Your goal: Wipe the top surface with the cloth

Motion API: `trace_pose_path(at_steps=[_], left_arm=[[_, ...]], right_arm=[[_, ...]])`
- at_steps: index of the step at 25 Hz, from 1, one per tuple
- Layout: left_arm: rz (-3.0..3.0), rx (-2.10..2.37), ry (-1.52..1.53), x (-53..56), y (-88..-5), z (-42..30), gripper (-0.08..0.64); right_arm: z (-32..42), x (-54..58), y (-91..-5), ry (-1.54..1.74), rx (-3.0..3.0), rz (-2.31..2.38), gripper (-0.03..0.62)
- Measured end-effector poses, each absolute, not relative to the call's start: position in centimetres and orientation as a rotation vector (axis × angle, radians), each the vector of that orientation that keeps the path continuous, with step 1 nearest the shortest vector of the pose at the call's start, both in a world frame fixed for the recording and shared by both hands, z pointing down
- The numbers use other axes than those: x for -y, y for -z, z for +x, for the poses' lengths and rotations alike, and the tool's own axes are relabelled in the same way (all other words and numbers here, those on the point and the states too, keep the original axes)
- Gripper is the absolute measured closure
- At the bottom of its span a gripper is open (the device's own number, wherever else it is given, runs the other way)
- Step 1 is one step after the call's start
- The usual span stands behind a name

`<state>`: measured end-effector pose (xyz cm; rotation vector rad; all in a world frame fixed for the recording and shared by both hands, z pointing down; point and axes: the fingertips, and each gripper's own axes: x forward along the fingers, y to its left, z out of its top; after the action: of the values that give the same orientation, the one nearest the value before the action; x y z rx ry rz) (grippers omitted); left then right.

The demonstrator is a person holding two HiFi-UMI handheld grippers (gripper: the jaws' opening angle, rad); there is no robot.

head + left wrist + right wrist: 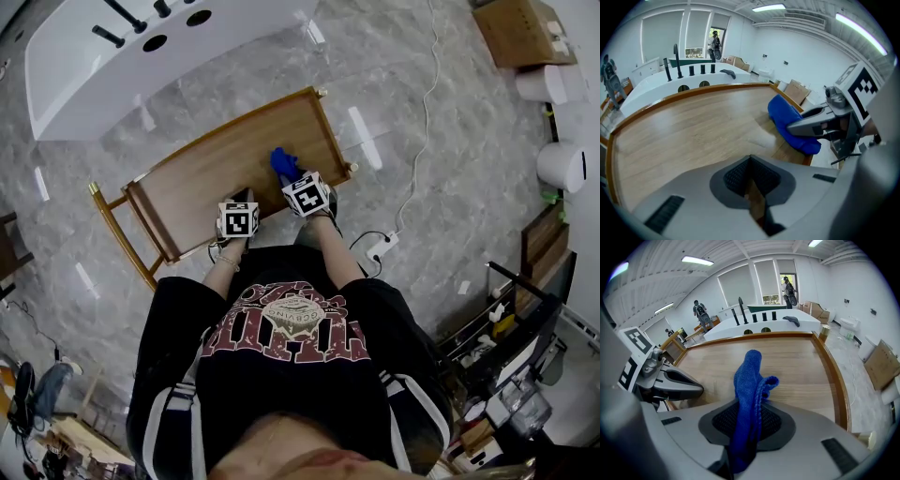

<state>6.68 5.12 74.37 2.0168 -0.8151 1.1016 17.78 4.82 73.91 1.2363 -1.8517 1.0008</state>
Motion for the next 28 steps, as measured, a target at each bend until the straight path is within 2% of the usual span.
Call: trace_pose_path(at_steps=[7, 15, 28], left_arm=[[2.097, 0.757, -1.242, -5.1, -74.0, 7.5, 0.512], [2.213, 0.593, -1.278, -6.2, -73.6, 11.4, 0.512], [2.181, 0.563, -1.285, -6.8, -74.3, 12.2, 0.512]], right_arm=[[19.7, -5.1, -73.7, -0.999, 1.812, 1.298, 0.503], [22.2, -5.6, -73.6, -1.012, 1.746, 1.361, 0.503], [27.8, -6.8, -73.0, -0.881, 1.607, 1.402, 0.503]])
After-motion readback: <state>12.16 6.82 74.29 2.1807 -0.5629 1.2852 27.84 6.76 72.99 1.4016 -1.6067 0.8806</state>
